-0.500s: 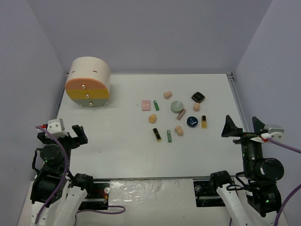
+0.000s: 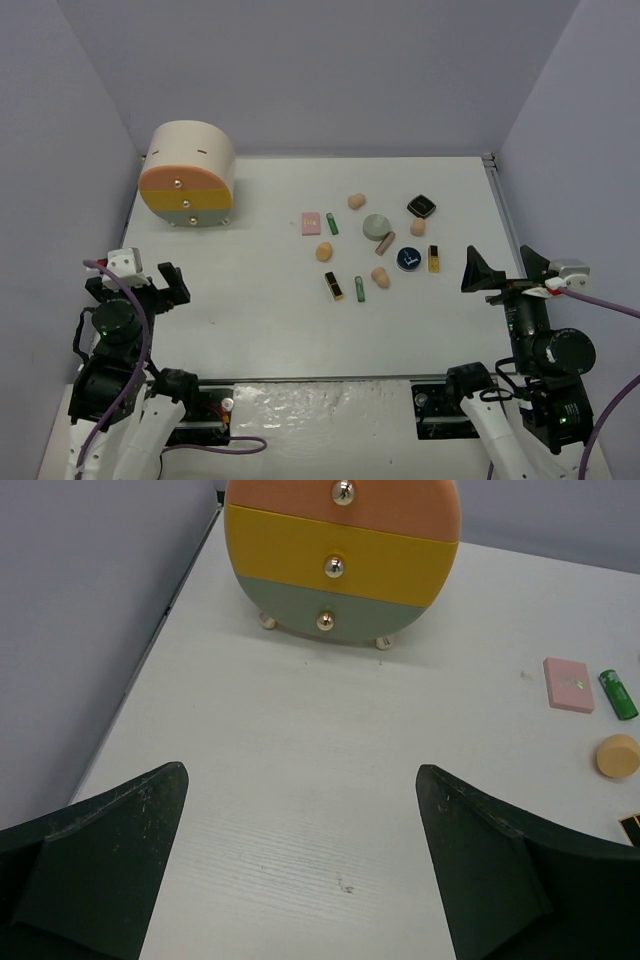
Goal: Organize the makeup
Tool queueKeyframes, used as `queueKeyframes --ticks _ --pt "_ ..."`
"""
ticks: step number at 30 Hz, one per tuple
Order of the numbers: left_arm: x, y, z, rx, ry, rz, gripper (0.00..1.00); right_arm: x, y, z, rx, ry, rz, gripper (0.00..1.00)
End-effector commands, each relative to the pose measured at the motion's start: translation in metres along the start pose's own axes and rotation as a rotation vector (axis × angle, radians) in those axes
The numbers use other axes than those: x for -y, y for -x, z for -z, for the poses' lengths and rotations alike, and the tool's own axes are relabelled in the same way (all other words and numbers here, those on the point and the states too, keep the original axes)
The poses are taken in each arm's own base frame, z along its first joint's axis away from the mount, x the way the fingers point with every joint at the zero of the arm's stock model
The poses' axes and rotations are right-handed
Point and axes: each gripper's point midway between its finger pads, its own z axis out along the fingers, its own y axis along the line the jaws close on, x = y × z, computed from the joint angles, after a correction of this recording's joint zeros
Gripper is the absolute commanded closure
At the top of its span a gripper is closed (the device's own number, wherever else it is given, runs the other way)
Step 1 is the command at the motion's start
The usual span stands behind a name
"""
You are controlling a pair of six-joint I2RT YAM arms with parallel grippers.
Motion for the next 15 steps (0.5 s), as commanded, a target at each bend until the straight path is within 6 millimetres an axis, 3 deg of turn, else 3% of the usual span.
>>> queueKeyframes --ticks 1,7,10,12,15 --pt "0.012 0.028 -0.015 0.021 -0.015 0.019 0.03 -0.010 0.006 -0.017 0.018 0.032 -0.051 0.00" --pt "0.029 0.055 -0.049 -0.003 -0.016 -0.021 0.04 -0.013 -0.001 -0.019 -0.003 0.042 -0.056 0.00" --pt "0.041 0.063 -0.085 -0.061 -0.005 -0.068 0.05 -0.015 -0.002 -0.017 0.000 0.051 -0.066 0.00" --pt "0.046 0.083 -0.097 -0.027 -0.006 -0.081 0.07 -0.015 -0.003 -0.015 0.003 0.058 -0.069 0.00" --pt "0.053 0.085 -0.131 -0.058 -0.012 -0.109 0.11 -0.015 -0.007 -0.013 0.006 0.061 -0.072 0.00"
